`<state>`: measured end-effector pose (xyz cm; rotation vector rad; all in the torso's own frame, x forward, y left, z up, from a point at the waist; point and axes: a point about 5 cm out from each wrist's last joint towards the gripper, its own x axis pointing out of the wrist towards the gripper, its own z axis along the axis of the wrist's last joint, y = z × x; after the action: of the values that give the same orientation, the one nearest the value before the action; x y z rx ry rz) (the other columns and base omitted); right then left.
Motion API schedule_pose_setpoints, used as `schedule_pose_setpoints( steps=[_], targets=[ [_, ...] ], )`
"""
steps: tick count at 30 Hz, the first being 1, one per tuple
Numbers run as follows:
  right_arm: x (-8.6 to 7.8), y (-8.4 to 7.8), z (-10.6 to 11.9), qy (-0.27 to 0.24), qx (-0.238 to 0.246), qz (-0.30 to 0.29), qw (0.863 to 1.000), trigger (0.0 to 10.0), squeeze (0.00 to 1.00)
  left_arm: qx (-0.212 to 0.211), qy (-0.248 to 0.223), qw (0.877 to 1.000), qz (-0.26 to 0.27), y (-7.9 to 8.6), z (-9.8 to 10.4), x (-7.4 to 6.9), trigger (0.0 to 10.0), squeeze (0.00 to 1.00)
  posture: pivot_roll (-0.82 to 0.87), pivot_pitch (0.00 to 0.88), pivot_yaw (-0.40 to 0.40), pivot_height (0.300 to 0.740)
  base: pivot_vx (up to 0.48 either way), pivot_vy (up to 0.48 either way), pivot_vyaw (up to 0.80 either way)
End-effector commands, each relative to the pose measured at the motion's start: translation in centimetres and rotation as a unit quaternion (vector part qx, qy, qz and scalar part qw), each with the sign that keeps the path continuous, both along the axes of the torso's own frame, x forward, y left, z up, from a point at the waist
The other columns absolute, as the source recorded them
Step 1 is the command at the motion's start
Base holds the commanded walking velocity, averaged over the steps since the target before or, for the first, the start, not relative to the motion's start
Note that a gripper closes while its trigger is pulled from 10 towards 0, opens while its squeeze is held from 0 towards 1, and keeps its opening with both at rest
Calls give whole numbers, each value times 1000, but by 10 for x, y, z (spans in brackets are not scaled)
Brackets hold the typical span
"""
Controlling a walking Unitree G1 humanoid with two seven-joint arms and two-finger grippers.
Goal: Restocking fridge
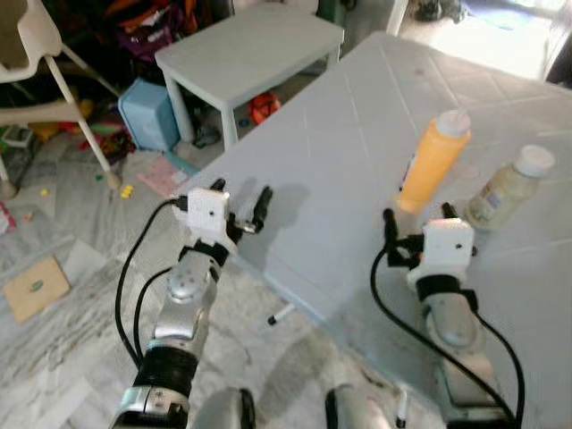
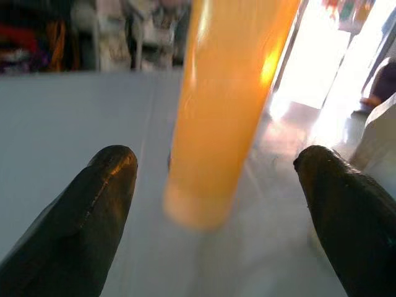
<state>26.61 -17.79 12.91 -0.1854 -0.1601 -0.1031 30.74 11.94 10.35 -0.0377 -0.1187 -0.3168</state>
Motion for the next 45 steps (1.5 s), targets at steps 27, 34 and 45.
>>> schedule_pose_setpoints(
  steps=[27,34,45],
  targets=[
    [47,-14,46,-62,-20,2,998,10000,0,9,9,1000,-10,1,1,-2,10000,0,-77,139,27,740,0,0,0],
    [60,-14,52,-65,-20,9,998,10000,0,11,12,1000,-14,0,0,-3,10000,0,-71,147,29,740,0,0,0],
    [78,-15,67,-77,-21,13,997,0,0,14,14,1000,-16,0,0,-4,10000,0,-64,153,25,740,0,0,0]
  ],
)
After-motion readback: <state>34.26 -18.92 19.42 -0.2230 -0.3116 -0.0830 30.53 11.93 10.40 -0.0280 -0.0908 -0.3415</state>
